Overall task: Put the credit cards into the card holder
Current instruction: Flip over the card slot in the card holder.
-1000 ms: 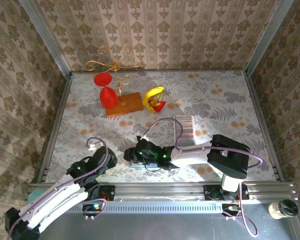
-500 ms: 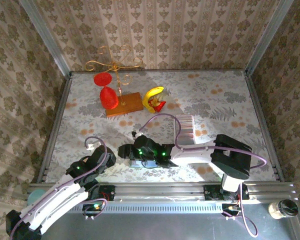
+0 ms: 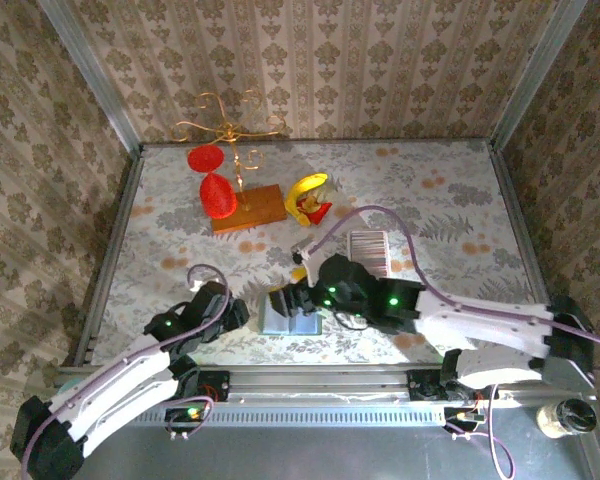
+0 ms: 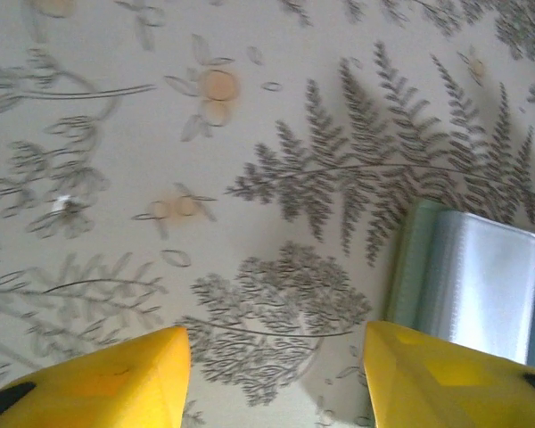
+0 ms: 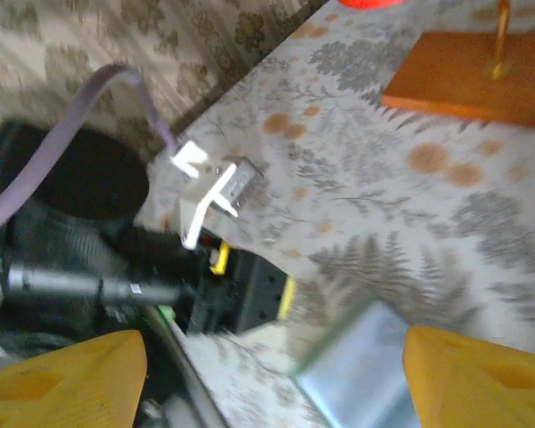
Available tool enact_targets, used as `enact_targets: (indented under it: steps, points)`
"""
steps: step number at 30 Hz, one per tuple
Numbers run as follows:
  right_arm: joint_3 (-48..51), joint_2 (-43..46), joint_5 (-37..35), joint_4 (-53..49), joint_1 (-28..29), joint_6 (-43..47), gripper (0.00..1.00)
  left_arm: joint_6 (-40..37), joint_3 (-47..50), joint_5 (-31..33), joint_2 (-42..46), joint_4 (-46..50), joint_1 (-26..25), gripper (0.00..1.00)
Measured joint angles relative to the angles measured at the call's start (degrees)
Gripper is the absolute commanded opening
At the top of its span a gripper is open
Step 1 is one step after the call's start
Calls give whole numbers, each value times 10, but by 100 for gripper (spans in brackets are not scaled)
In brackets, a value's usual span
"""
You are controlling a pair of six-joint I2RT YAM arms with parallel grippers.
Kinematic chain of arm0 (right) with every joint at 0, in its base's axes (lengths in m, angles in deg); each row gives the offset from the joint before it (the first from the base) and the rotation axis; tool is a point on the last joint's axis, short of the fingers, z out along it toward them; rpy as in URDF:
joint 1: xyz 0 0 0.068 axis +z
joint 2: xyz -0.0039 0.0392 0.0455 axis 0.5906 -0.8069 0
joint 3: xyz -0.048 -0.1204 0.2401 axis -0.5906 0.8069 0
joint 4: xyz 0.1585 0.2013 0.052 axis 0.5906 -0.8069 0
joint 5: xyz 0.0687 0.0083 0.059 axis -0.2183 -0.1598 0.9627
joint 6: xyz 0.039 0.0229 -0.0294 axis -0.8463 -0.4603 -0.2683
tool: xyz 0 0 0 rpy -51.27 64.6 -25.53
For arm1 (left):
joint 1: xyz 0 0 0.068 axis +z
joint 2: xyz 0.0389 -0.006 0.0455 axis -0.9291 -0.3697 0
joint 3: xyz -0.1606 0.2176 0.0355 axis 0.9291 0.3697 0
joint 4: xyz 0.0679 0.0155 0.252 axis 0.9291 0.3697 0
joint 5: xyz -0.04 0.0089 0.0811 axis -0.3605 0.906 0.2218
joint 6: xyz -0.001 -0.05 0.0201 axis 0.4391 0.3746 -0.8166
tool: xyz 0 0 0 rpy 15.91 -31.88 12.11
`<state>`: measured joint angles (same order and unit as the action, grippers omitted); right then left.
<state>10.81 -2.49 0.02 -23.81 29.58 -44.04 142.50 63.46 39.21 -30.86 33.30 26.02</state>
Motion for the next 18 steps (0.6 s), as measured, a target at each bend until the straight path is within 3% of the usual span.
enact_targets:
  steps: [5,9,13,18]
  points:
    - [0,111,-24,-155,-2,316,89,-30,-12,-46,-49,-58,0,60]
    - [3,163,-35,-265,-20,505,92,-45,-14,-72,-79,-90,-6,61]
    - [43,181,-50,-325,-81,652,94,-54,-28,-85,-114,-106,-28,62]
    - [124,146,-53,-328,-173,775,95,-58,-38,-85,-133,-122,-53,62]
